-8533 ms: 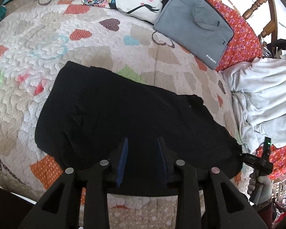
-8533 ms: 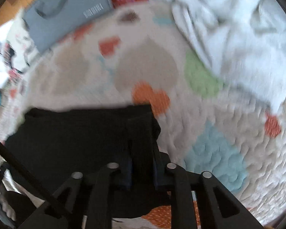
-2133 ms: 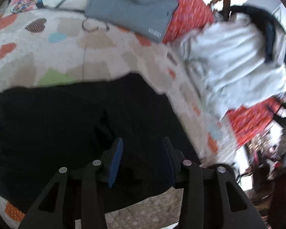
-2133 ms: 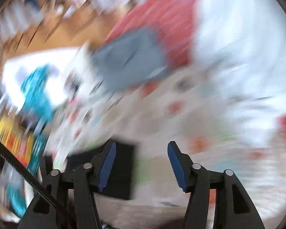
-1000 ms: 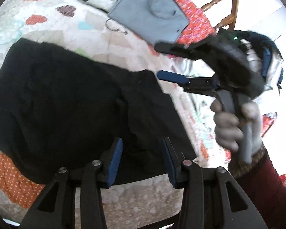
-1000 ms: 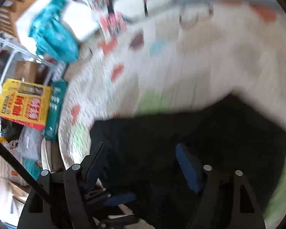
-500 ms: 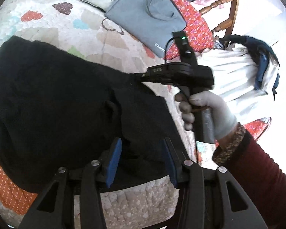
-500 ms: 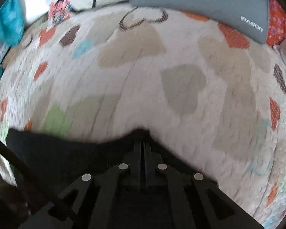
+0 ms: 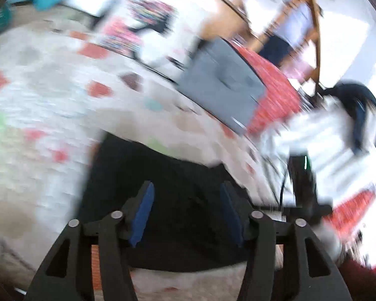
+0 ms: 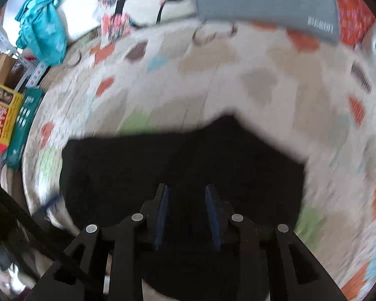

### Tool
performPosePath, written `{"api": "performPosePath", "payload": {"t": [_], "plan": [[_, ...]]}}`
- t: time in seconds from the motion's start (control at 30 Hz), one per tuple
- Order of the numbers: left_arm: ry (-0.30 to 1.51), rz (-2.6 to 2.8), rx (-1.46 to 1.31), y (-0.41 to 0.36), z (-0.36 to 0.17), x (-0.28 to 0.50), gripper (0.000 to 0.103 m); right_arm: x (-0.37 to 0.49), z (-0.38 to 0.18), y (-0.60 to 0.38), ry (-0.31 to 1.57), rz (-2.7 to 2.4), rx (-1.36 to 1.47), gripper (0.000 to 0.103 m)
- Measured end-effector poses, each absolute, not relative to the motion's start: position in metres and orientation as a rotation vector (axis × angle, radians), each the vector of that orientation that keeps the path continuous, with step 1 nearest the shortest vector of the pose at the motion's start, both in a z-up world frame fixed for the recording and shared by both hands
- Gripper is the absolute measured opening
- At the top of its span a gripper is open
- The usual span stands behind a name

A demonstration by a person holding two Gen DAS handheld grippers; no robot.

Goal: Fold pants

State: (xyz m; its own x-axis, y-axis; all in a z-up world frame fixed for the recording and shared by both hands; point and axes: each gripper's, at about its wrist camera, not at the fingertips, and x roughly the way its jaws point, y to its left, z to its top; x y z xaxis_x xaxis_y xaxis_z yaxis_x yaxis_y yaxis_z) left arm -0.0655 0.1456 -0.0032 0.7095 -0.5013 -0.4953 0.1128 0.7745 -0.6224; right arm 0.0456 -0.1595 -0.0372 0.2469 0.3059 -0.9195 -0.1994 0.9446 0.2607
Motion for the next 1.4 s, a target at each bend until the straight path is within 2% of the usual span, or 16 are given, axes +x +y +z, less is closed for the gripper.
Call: {"api": "performPosePath", "payload": {"t": [0.07, 0.2, 0.33, 0.4, 0.67, 0.73, 0.83, 0.87, 0.9, 0.93, 1.0, 1.07, 1.1, 1.13, 1.23, 1.4], "plan": [[0.719, -0.274, -0.628, 0.165, -0.008, -0.068, 0.056, 0.047, -0.058, -0.154, 1.311, 0.315, 0.078, 0.036], [0.740, -0.120, -0.713, 0.206, -0.027, -0.082, 0.056, 0.054, -0.020, -0.138, 1.282, 0.360, 0.057, 0.037], [0.770, -0.029, -0.831, 0.232, -0.047, -0.085, 0.057, 0.063, 0.021, -0.090, 1.237, 0.503, 0.034, 0.072], [0.793, -0.026, -0.887, 0.237, -0.057, -0.084, 0.057, 0.067, 0.021, -0.054, 1.292, 0.589, 0.022, 0.074], [0.889, -0.131, -0.840, 0.194, -0.069, -0.069, 0.065, 0.111, -0.045, 0.069, 1.523, 0.530, -0.158, 0.075], [0.897, -0.125, -0.830, 0.188, -0.072, -0.067, 0.071, 0.121, -0.064, 0.090, 1.571, 0.462, -0.252, 0.080], [0.895, -0.126, -0.815, 0.184, -0.071, -0.065, 0.072, 0.128, -0.086, 0.116, 1.632, 0.380, -0.395, 0.094], [0.904, -0.135, -0.802, 0.182, -0.071, -0.064, 0.072, 0.128, -0.093, 0.123, 1.642, 0.358, -0.452, 0.095], [0.911, -0.150, -0.796, 0.180, -0.071, -0.062, 0.059, 0.126, -0.100, 0.129, 1.642, 0.332, -0.526, 0.095], [0.926, -0.181, -0.806, 0.178, -0.073, -0.060, 0.038, 0.124, -0.103, 0.134, 1.630, 0.323, -0.563, 0.096], [0.936, -0.217, -0.860, 0.180, -0.078, -0.059, 0.037, 0.120, -0.100, 0.137, 1.604, 0.318, -0.583, 0.091], [0.928, -0.239, -0.889, 0.183, -0.078, -0.063, 0.035, 0.113, -0.090, 0.134, 1.551, 0.324, -0.628, 0.068], [0.917, -0.258, -0.899, 0.183, -0.075, -0.064, 0.035, 0.111, -0.085, 0.131, 1.533, 0.317, -0.639, 0.051], [0.906, -0.278, -0.897, 0.179, -0.071, -0.068, 0.035, 0.109, -0.076, 0.121, 1.520, 0.333, -0.609, 0.043], [0.869, -0.332, -0.845, 0.165, -0.049, -0.073, 0.035, 0.100, -0.046, 0.096, 1.470, 0.387, -0.512, 0.035], [0.834, -0.429, -0.744, 0.122, -0.006, -0.073, 0.035, 0.084, 0.012, 0.035, 1.349, 0.450, -0.341, 0.035]]}}
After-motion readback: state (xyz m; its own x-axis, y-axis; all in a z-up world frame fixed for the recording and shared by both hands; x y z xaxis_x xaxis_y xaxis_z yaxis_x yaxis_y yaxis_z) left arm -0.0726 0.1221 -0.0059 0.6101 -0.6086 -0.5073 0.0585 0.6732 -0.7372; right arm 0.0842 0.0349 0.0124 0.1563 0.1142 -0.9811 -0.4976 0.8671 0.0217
